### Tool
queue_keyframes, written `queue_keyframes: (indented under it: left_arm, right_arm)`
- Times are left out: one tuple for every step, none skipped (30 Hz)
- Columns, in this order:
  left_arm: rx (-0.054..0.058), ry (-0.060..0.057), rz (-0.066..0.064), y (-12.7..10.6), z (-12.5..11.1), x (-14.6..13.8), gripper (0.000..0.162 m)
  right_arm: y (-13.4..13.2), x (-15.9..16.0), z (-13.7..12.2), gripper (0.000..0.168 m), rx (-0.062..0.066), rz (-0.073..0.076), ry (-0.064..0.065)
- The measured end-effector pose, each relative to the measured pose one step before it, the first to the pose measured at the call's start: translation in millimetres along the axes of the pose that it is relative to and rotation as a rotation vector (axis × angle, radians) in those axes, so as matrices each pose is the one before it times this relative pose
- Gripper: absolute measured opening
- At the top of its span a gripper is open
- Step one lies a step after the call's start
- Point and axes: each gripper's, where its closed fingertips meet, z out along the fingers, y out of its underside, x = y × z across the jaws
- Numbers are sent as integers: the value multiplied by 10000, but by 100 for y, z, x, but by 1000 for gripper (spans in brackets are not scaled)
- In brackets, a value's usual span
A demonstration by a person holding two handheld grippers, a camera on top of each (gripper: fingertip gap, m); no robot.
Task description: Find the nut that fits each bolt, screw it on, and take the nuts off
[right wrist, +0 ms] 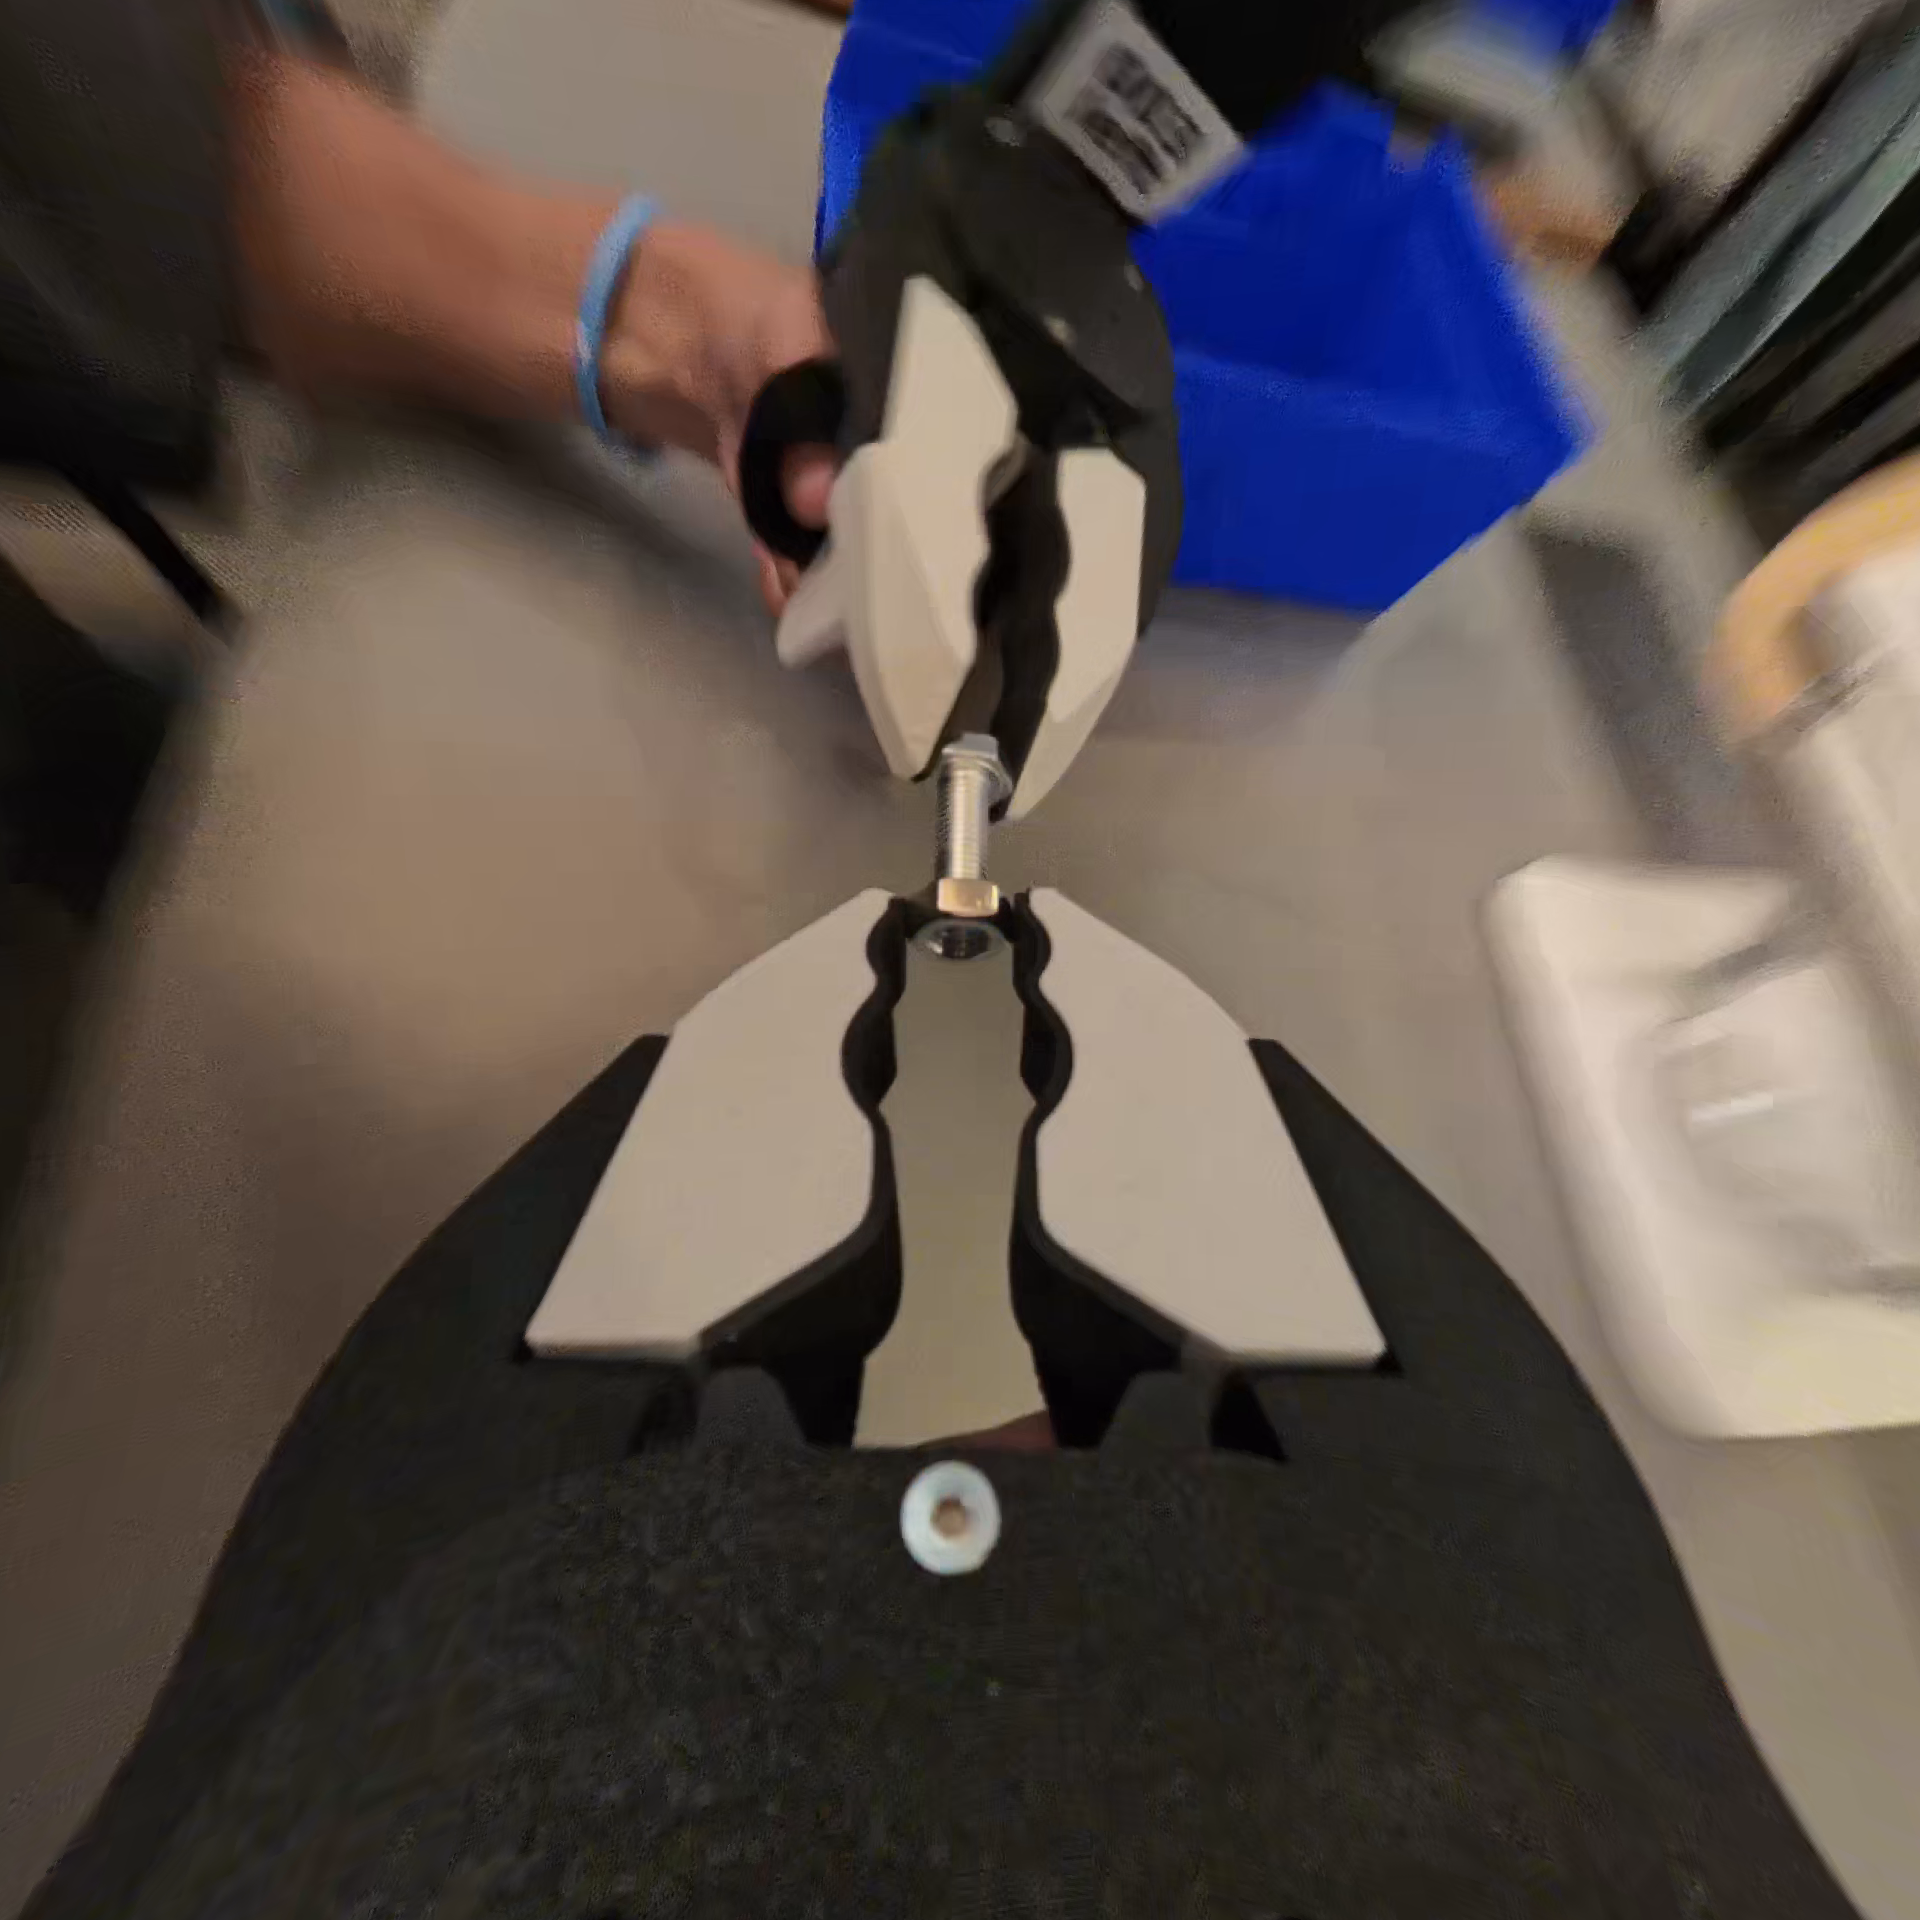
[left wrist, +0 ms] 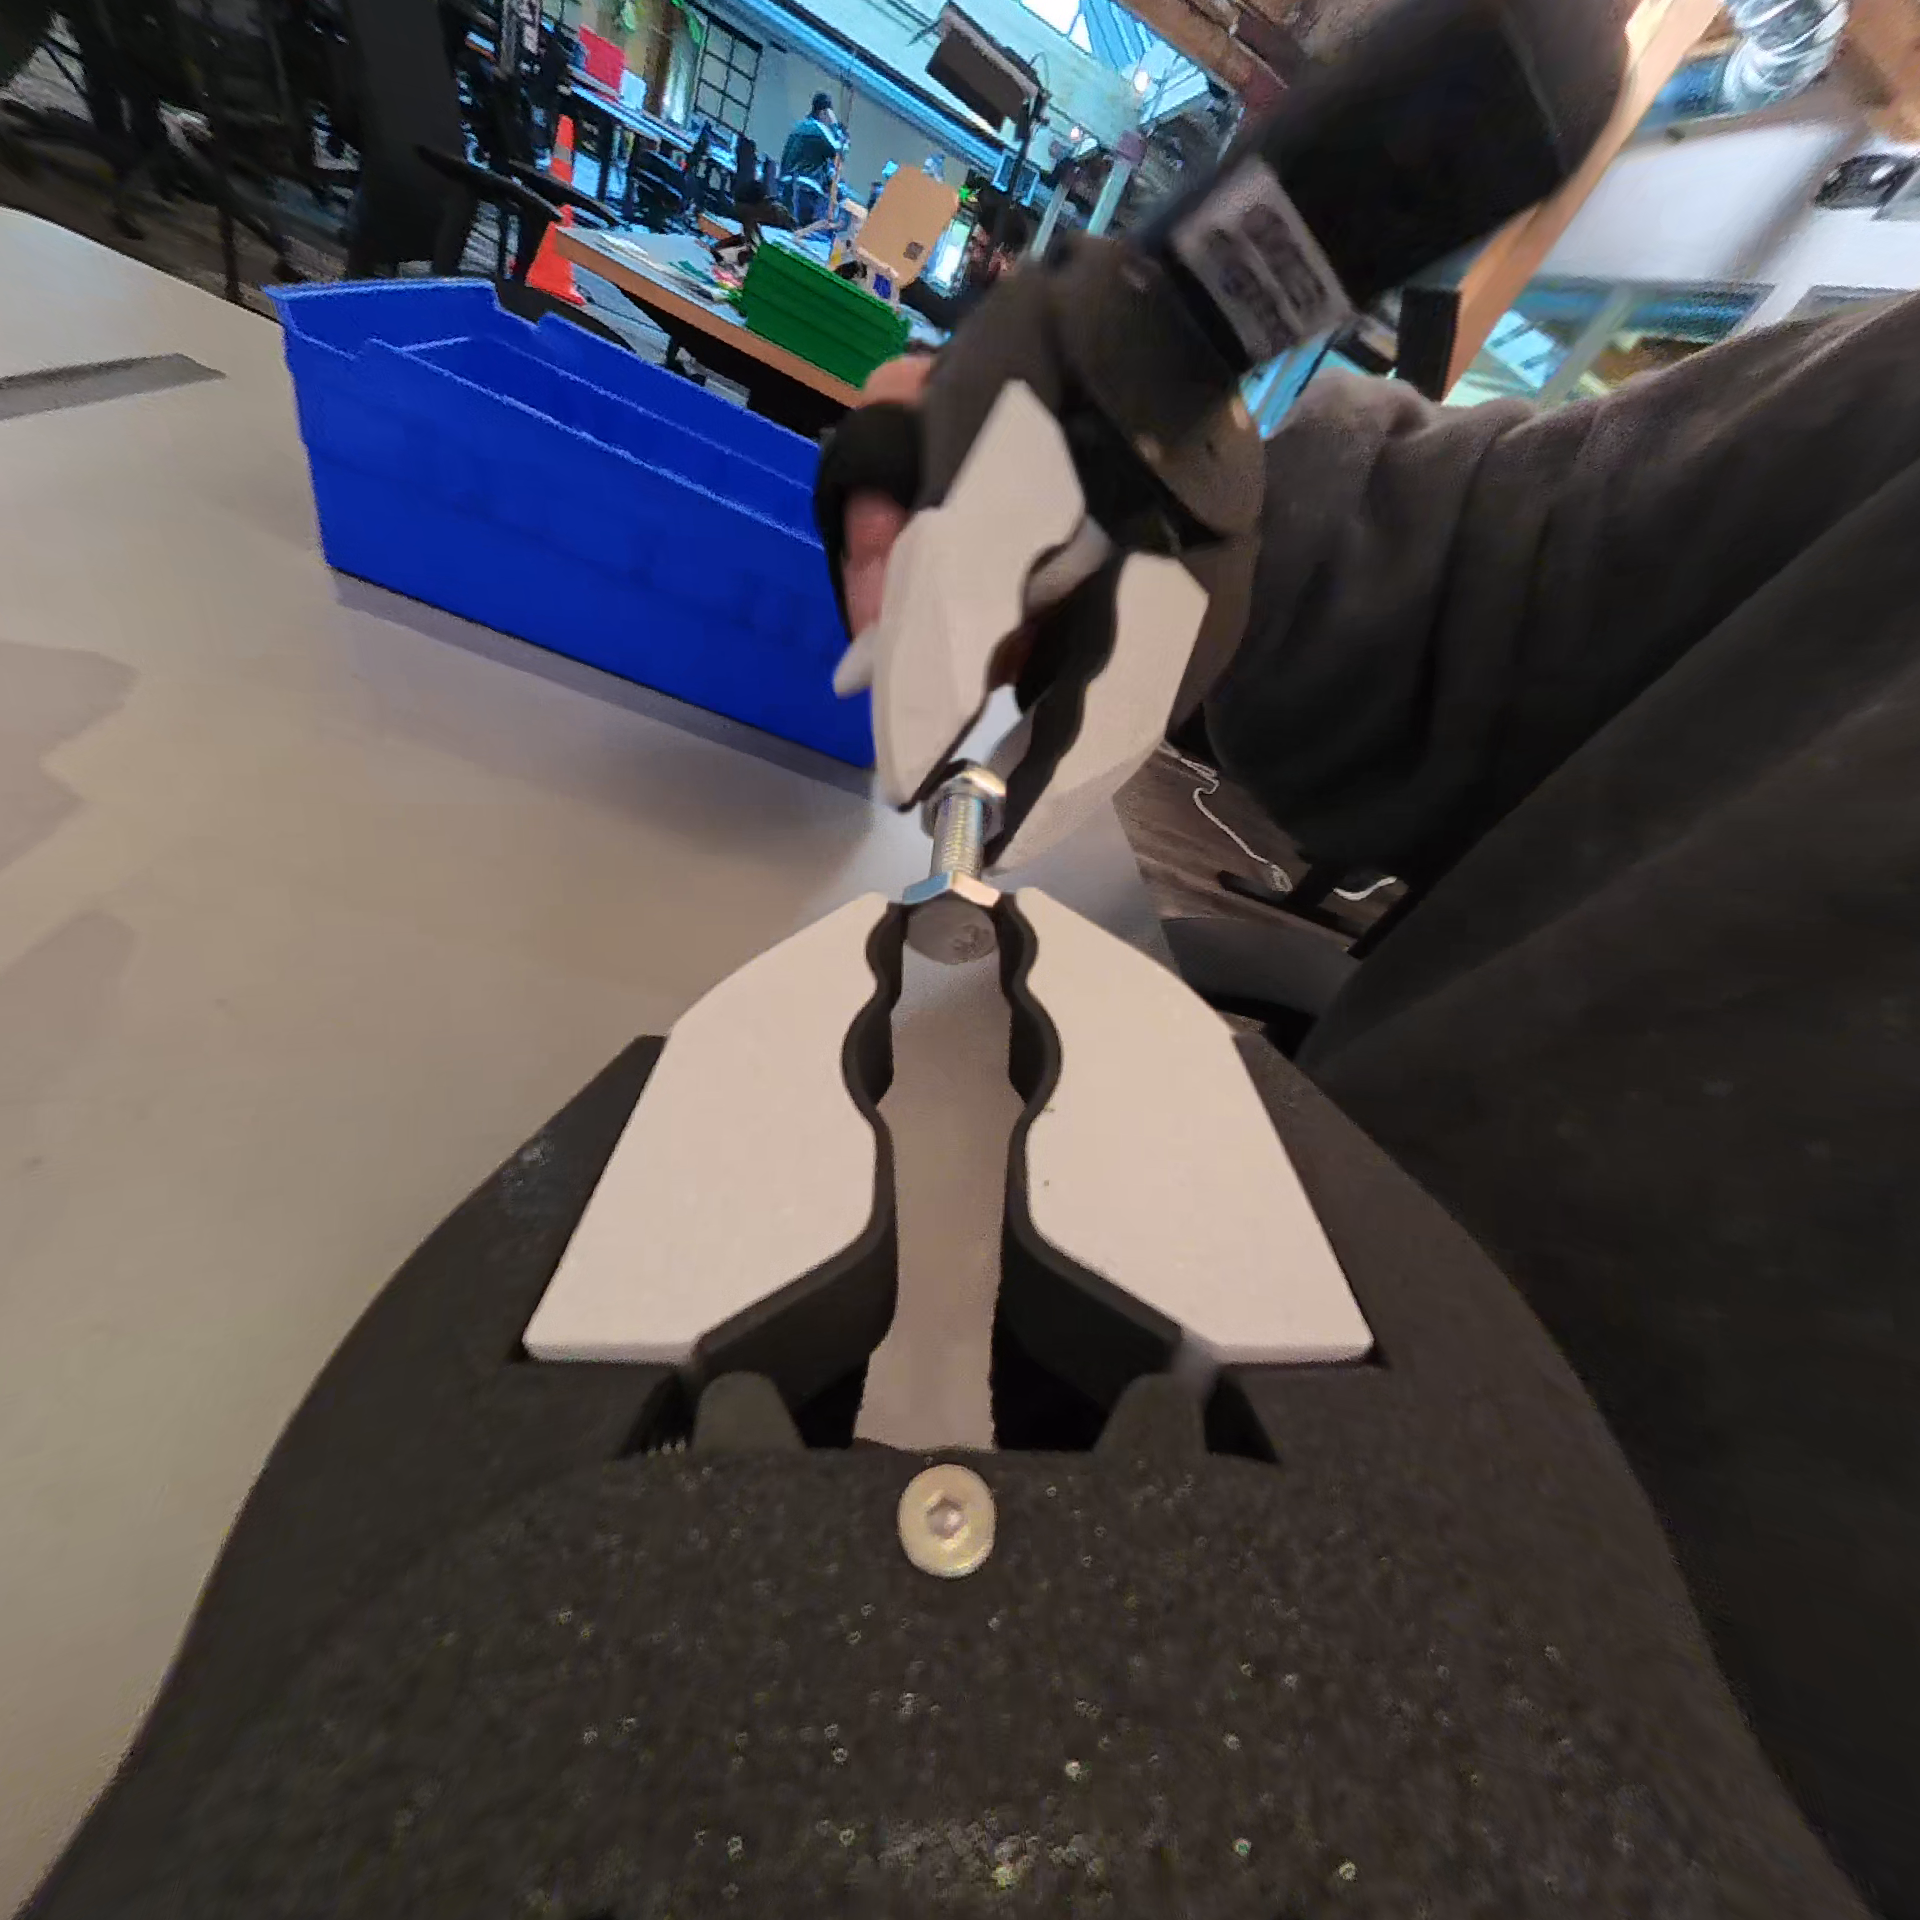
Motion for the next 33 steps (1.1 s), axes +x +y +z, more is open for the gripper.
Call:
queue_keyframes:
  left_arm:
    - [30,-86,119,-58,-58,-61,17]
    - [178,-49,67,-291,-85,25,17]
    - [154,-65,43,-276,-16,-11,17]
    - [24,-156,74,-73,53,-140,17]
    - [-87,-219,74,136,78,-299,17]
    - [-82,-155,9,186,66,-271,17]
    - [1,23,-125,48,-6,-109,17]
    - [52,263,-227,-55,-113,142,17]
    - [121,324,-269,-181,-178,222,17]
    - [194,164,-232,-284,-227,34,17]
    - [154,111,-179,-229,-214,-9,17]
    - [36,198,-140,-61,-165,154,17]
    - [37,97,-56,-53,-99,92,17]
    - [43,22,-22,-49,-21,16,17]
    - [-48,119,-51,76,74,156,17]
    - [-57,97,-30,126,119,138,17]
    - [-53,8,7,135,165,39,17]
    - [-114,24,14,214,188,58,17]
    - [-72,35,21,141,151,99,17]
    - [-24,53,11,49,105,137,17]
    - [-4,64,5,15,89,139,17]
    - [-24,64,6,40,76,137,17]
    - [-39,-13,47,51,29,33,17]
    - [6,1,89,-36,-69,70,17]
    - [38,-1,104,-131,-84,106,17]
    - [7,-68,165,-83,-45,60,17]
    - [-2,-174,234,-60,5,-46,17]
    - [-28,-203,213,-6,17,-102,17]
    - [-58,-221,157,55,10,-216,17]
    - [-72,-214,118,87,13,-262,17]
    - [-73,-126,71,115,26,-152,17]
    - [-27,-130,65,42,42,-130,17]
    - [-6,-175,74,-6,27,-197,17]
  right_arm:
    - [-161,-105,39,19,389,2406,-910]
    - [-445,-48,-128,19,663,2341,-931]
    - [-432,-99,-167,19,584,2200,-953]
    - [-252,44,-102,19,444,1986,-772]
    - [77,300,2,19,202,1786,-552]
    - [-89,293,-22,19,346,1169,-386]
    - [-73,154,34,19,407,205,-150]
    - [128,-171,114,20,231,-665,-74]
    - [100,-483,90,23,158,-1208,-33]
    - [29,-587,71,39,86,-1382,142]
    - [162,-578,83,52,-158,-1638,270]
    - [391,-144,2,56,-527,-2094,661]
    - [391,447,-104,59,-684,-2386,1121]
    - [210,561,-161,59,-632,-2501,1172]
    - [-14,602,-232,55,-491,-2425,1188]
    - [-479,501,-315,50,-89,-2213,1049]
    - [-439,305,-211,46,-28,-2025,751]
    - [-225,160,28,41,-78,-1606,521]
    - [-200,-87,79,37,19,-953,174]
    - [-93,-660,127,33,64,-398,-334]
    - [212,-380,238,29,-117,-132,-212]
    - [352,93,224,24,-183,-79,97]
    - [-36,-148,40,20,77,83,-146]
    - [-95,43,13,20,95,514,-174]
    - [-166,14,5,19,149,1096,-378]
    - [-150,-80,-3,19,200,1442,-581]
    - [-11,-95,7,19,168,1502,-646]
    - [38,-109,18,19,157,1609,-688]
    - [136,-69,74,19,96,1901,-730]
    - [184,-45,111,19,69,2074,-775]
    - [-11,-100,39,19,263,2090,-847]
    - [-39,-82,-1,19,295,2044,-859]
    - [83,56,16,19,231,1737,-683]
